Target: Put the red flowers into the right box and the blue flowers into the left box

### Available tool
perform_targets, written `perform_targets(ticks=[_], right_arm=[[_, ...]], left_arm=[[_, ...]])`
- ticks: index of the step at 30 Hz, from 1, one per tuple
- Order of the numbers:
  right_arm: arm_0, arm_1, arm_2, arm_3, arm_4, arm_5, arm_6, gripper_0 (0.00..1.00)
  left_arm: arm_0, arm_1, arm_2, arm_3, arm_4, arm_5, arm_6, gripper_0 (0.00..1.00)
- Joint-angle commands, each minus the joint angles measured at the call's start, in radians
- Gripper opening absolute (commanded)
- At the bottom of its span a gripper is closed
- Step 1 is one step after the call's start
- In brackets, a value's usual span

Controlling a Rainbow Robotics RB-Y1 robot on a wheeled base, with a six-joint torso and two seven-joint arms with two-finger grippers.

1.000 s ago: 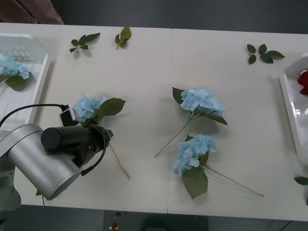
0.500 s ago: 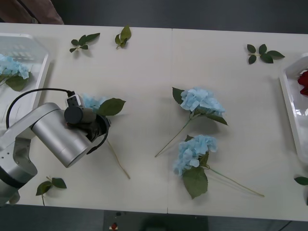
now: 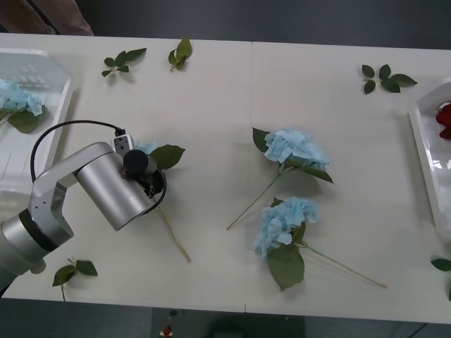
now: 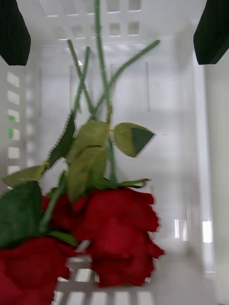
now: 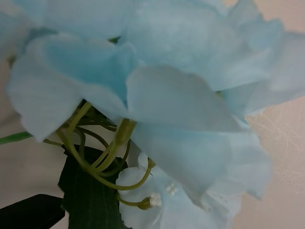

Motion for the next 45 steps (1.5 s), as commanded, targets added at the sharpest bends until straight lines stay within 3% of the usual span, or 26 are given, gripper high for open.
perform_targets(ticks=[1, 9, 10, 12, 13, 14, 16, 26, 33, 38, 45], right_arm=[[-0.003, -0.038, -0.003, -0.078, -0.067, 0.043, 0.158, 1.00], [-0.003, -0.036, 0.000, -0.141, -0.208, 0.164, 0.354, 1.00], [-0.003, -0.038, 0.002, -0.146, -0.214, 0.171, 0.366, 1.00], [-0.003, -0.038, 0.006, -0.170, -0.240, 0.205, 0.417, 1.00], [-0.003, -0.036, 0.009, -0.176, -0.246, 0.211, 0.429, 1.00], [-0.003, -0.036, 0.017, -0.192, -0.266, 0.227, 0.459, 1.00], [-0.003, -0.038, 0.029, -0.209, -0.293, 0.242, 0.492, 1.00], [-0.003, -0.033, 0.120, -0.272, -0.385, 0.300, 0.580, 1.00], [-0.001, 0.053, 0.164, -0.328, -0.375, 0.337, 0.575, 1.00], [0.002, 0.124, 0.194, -0.380, -0.329, 0.366, 0.575, 1.00], [0.063, 0.143, 0.264, -0.468, -0.322, 0.328, 0.571, 1.00]], left_arm=[[-0.032, -0.017, -0.008, 0.004, 0.002, -0.005, -0.031, 1.00], [-0.035, -0.003, -0.024, 0.004, 0.004, -0.005, -0.060, 0.97], [-0.036, -0.002, -0.024, 0.004, 0.004, -0.005, -0.061, 0.88], [-0.036, 0.003, -0.027, 0.004, 0.004, -0.005, -0.068, 0.48], [-0.036, 0.003, -0.027, 0.004, 0.004, -0.005, -0.069, 0.40], [-0.035, 0.004, -0.027, 0.006, 0.008, -0.005, -0.072, 0.15], [-0.036, 0.006, -0.025, 0.006, 0.013, -0.004, -0.075, 0.04], [-0.035, 0.009, -0.027, 0.006, 0.014, -0.001, -0.086, 0.00], [-0.040, 0.014, -0.027, 0.006, 0.014, 0.005, -0.097, 0.00], [-0.070, 0.026, -0.025, -0.013, 0.017, 0.005, -0.111, 0.00], [-0.128, 0.067, 0.006, -0.100, 0.088, 0.024, -0.149, 0.00]])
